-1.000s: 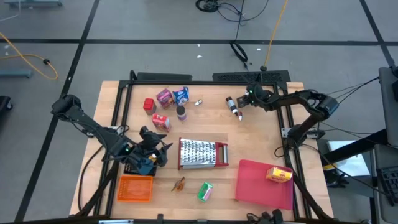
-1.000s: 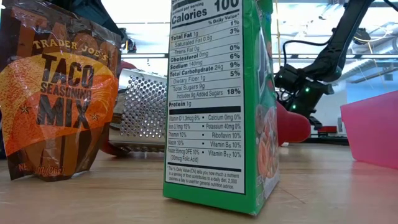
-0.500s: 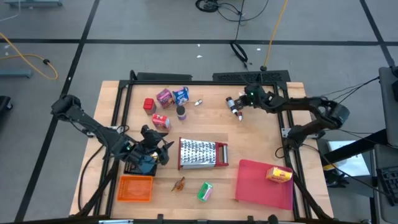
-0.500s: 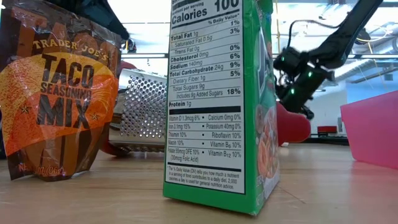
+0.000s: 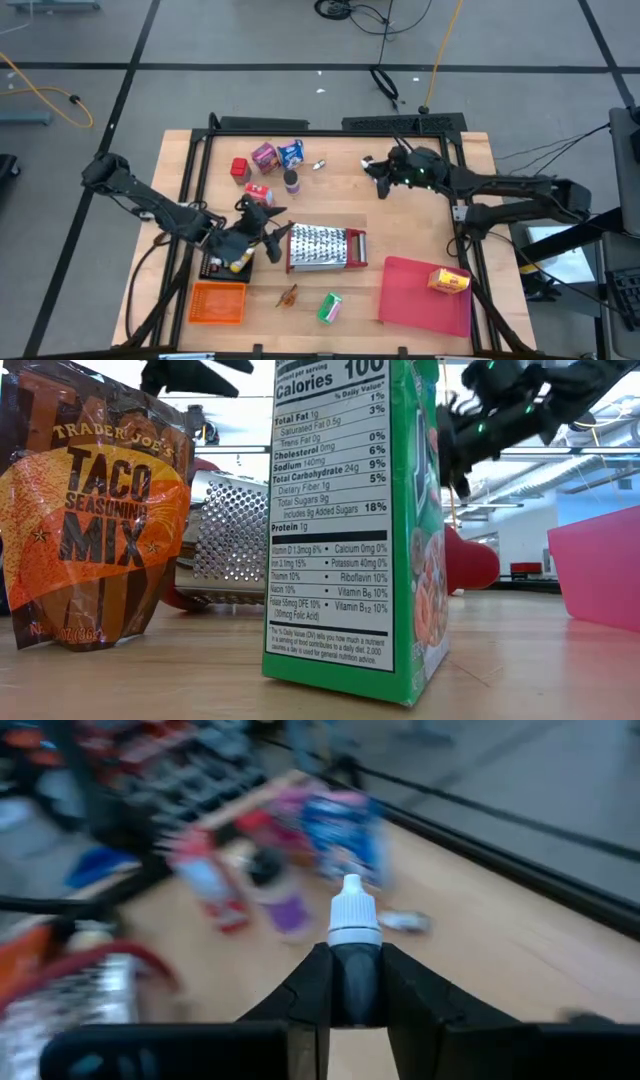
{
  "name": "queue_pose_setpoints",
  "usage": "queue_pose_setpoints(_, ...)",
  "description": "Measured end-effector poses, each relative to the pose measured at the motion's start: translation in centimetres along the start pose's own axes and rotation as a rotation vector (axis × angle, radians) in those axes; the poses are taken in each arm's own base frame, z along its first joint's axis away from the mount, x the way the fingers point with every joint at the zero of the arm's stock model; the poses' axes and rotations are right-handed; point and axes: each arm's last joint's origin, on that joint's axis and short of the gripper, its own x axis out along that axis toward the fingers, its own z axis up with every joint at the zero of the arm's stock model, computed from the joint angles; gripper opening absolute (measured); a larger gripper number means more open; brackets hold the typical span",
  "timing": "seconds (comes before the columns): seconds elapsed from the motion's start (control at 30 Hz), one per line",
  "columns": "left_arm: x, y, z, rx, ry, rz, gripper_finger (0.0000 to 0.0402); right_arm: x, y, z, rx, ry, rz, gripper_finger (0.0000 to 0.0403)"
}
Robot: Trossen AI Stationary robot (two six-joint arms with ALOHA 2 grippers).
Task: Pick & Place Kitchen Items
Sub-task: Put the small brown food coloring bottle into the black bin
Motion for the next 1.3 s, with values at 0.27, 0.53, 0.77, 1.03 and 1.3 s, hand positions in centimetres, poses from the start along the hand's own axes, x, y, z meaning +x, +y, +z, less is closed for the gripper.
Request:
queue_pose_setpoints(0.27, 1.0, -0.1, 1.7, 0.108, -0.061, -0.159, 0.0225, -1.6, 5.5, 0.3, -0.056, -0.121, 0.278, 0.0057)
queue_pose_setpoints(0.53, 2.9, -0.5, 2.7, 0.241, -0.184, -0.304, 0.0225, -3.3, 9.7, -0.1, -0.106, -0.208, 0.500, 0.0057)
queue_pose_setpoints(0.77, 6.0, -1.3, 2.5, 0.272, -0.340, -0.413, 0.0225, -4.3, 11.7, -0.8, -0.143, -0.217, 0.601, 0.0056)
queue_pose_setpoints(1.03, 8.4, -1.4, 2.1, 0.316, -0.486, -0.585, 0.0225, -4.2, 13.3, -1.9, -0.149, -0.221, 0.674, 0.0056)
queue_pose_setpoints(1.3, 9.8, -1.4, 1.2, 0.333, -0.515, -0.671, 0.0225, -2.9, 13.9, -2.9, -0.141, -0.235, 0.683, 0.0056)
